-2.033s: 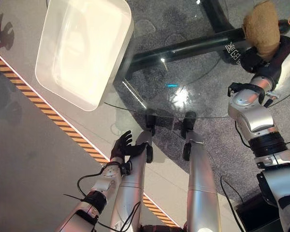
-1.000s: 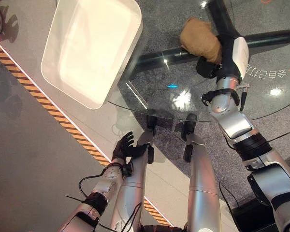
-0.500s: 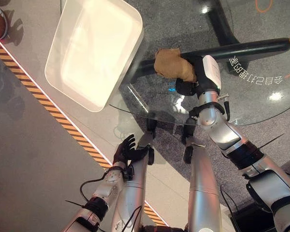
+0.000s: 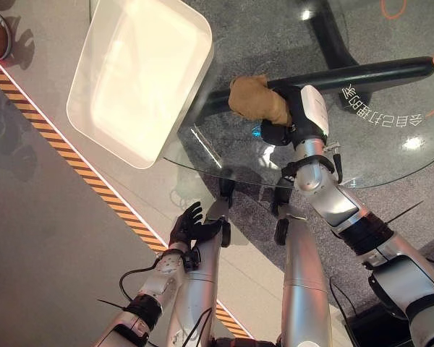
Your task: Wipe the table with a cloth and put it in the basket.
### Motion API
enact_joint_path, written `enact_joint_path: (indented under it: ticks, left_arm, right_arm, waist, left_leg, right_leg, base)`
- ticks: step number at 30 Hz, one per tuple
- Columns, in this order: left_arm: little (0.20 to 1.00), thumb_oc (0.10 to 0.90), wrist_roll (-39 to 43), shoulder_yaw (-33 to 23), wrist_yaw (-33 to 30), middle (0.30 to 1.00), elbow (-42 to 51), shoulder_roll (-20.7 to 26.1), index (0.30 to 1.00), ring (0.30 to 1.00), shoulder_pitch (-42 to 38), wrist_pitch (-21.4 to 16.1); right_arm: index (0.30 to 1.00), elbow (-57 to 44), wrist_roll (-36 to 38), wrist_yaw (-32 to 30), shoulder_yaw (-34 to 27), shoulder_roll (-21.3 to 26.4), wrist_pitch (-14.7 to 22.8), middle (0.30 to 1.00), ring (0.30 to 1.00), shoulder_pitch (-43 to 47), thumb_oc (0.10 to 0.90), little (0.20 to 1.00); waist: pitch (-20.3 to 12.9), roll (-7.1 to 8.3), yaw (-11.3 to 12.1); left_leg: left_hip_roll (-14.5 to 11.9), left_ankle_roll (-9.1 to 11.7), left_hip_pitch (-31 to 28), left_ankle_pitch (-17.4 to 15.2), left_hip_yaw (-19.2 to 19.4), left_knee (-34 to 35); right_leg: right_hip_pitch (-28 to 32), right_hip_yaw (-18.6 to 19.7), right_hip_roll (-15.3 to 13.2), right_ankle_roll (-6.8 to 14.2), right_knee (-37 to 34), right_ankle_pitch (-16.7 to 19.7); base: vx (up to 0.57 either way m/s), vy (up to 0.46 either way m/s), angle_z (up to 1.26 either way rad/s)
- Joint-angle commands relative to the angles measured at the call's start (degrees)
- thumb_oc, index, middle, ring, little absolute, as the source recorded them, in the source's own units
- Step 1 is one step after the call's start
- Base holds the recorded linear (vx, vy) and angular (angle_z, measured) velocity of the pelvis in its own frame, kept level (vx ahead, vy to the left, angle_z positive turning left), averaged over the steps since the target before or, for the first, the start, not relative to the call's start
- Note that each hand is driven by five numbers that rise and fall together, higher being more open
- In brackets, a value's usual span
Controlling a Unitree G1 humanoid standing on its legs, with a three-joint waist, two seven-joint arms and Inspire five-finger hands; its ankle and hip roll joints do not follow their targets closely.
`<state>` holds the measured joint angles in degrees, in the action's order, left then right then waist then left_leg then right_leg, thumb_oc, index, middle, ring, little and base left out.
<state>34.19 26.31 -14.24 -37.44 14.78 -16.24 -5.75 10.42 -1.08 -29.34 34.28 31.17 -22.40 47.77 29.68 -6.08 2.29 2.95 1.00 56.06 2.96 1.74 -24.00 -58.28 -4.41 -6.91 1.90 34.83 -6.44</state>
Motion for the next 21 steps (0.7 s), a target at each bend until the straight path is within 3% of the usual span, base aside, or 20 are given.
enact_joint_path:
  ticks: [1,3,5,6,8,9,11,15,18,19,21]
  left_arm:
    - [0.9,0.8,-1.6,3.2,0.4,0.9,-4.1,-1.6,0.9,0.9,8.4,0.8]
    - [0.9,0.8,-1.5,2.8,0.0,0.9,-4.3,-1.5,0.9,0.9,7.0,1.0]
    - [0.9,0.8,-1.5,3.1,0.0,0.9,-3.8,-1.1,0.9,0.9,8.1,1.4]
    - [0.9,0.8,-1.5,2.6,-0.1,0.9,-3.8,-1.1,0.9,0.9,7.0,1.5]
    - [0.9,0.8,-1.5,3.0,0.0,0.9,-3.3,-0.8,0.9,0.9,8.2,1.6]
    - [0.9,0.8,-1.2,2.5,0.0,0.9,-3.2,-0.7,0.9,0.9,7.1,1.5]
    - [0.9,0.8,-0.8,2.6,0.0,0.9,-3.2,-0.6,0.9,0.9,6.9,1.6]
    - [0.9,0.8,-0.9,2.8,0.4,0.9,-3.6,-0.8,0.9,0.9,8.1,1.3]
    - [0.9,0.8,-1.3,2.6,0.5,0.9,-4.1,-0.8,0.9,0.9,8.3,1.0]
    - [0.9,0.8,-1.4,2.1,0.3,0.9,-4.2,-0.8,0.9,0.9,7.2,1.0]
    - [0.9,0.8,-1.4,2.1,0.1,0.9,-4.1,-0.6,0.9,0.9,7.2,1.2]
  right_arm:
    - [0.3,-6.5,-4.9,1.7,1.0,1.3,4.7,0.3,0.3,-0.4,0.1,0.2]
    - [0.3,-8.1,-5.0,5.3,1.7,2.1,3.8,0.3,0.3,2.1,0.1,0.2]
    - [0.3,-10.2,-3.5,6.5,2.7,2.4,2.4,0.3,0.3,1.3,0.1,0.2]
    - [0.3,-10.5,-3.3,6.7,2.7,2.7,2.2,0.3,0.3,2.4,0.1,0.2]
    - [0.3,-11.8,-2.7,7.1,3.0,2.8,1.9,0.3,0.3,0.9,0.1,0.2]
    - [0.3,-12.6,-2.7,7.8,3.2,3.4,1.9,0.3,0.3,1.9,0.1,0.2]
    - [0.3,-13.4,-3.1,7.0,3.3,3.5,1.3,0.3,0.3,1.7,0.1,0.2]
    - [0.3,-11.7,-2.7,4.2,2.8,3.2,1.9,0.3,0.3,0.8,0.1,0.2]
    - [0.3,-11.1,-4.7,7.4,2.6,3.7,3.5,0.3,0.3,1.3,0.1,0.2]
    - [0.3,-11.6,-4.9,8.8,2.8,4.1,3.3,0.3,0.3,2.6,0.1,0.2]
    - [0.3,-13.2,-4.6,10.4,3.5,4.6,2.4,0.3,0.3,2.5,0.1,0.2]
  waist:
    - [0.1,-1.63,0.4]
    - [0.1,-1.35,0.2]
    - [0.1,-1.22,0.4]
    - [0.1,-1.11,0.3]
    - [0.1,-1.11,0.3]
    - [0.1,-1.06,0.2]
    - [0.1,-1.1,0.0]
    - [0.1,-1.31,0.2]
    - [0.1,-0.96,0.3]
    - [0.1,-0.74,0.2]
    - [0.1,-0.51,0.2]
  left_leg:
    - [2.2,-1.9,-0.5,-7.2,2.4,-4.2]
    - [2.2,-2.0,1.4,-5.3,2.6,-3.5]
    - [2.1,-1.8,-0.7,-6.9,2.4,-3.9]
    - [2.1,-2.1,1.3,-5.2,2.7,-3.5]
    - [2.1,-1.8,-0.9,-6.8,2.4,-3.7]
    - [2.1,-2.1,1.0,-5.0,2.8,-3.2]
    - [2.0,-2.1,0.9,-5.1,3.0,-3.2]
    - [1.9,-1.9,-1.0,-6.9,2.7,-3.7]
    - [2.0,-1.9,-1.2,-6.8,2.4,-3.4]
    - [2.0,-2.1,0.8,-5.0,2.7,-2.8]
    - [2.0,-2.2,0.5,-5.0,2.7,-2.7]
  right_leg:
    - [-0.4,-1.0,2.7,1.4,-5.6,4.3]
    - [-2.3,-1.3,2.6,1.2,-6.3,6.3]
    - [-0.5,-1.2,2.9,1.6,-5.4,4.5]
    - [-2.2,-1.5,2.7,1.1,-6.1,6.2]
    - [-0.3,-1.2,3.0,1.5,-5.6,4.6]
    - [-2.0,-1.5,2.8,1.1,-6.4,6.3]
    - [-1.9,-1.5,2.8,1.0,-6.4,6.2]
    - [-0.2,-1.0,3.0,1.3,-5.7,4.4]
    - [0.1,-1.1,3.1,1.5,-6.3,4.8]
    - [-1.6,-1.5,3.0,1.1,-7.1,6.6]
    - [-1.3,-1.7,2.9,1.2,-7.2,6.6]
  base:
    - [0.0,0.0,0.0]
    - [-0.03,-0.015,0.0]
    - [0.0,0.0,0.0]
    - [-0.05,-0.017,0.0]
    - [0.0,0.0,0.0]
    - [0.0,0.0,0.0]
    - [-0.03,0.001,-0.01]
    - [0.03,0.003,0.0]
    - [-0.02,-0.009,0.0]
    - [-0.06,-0.029,-0.01]
    - [-0.03,-0.01,0.0]
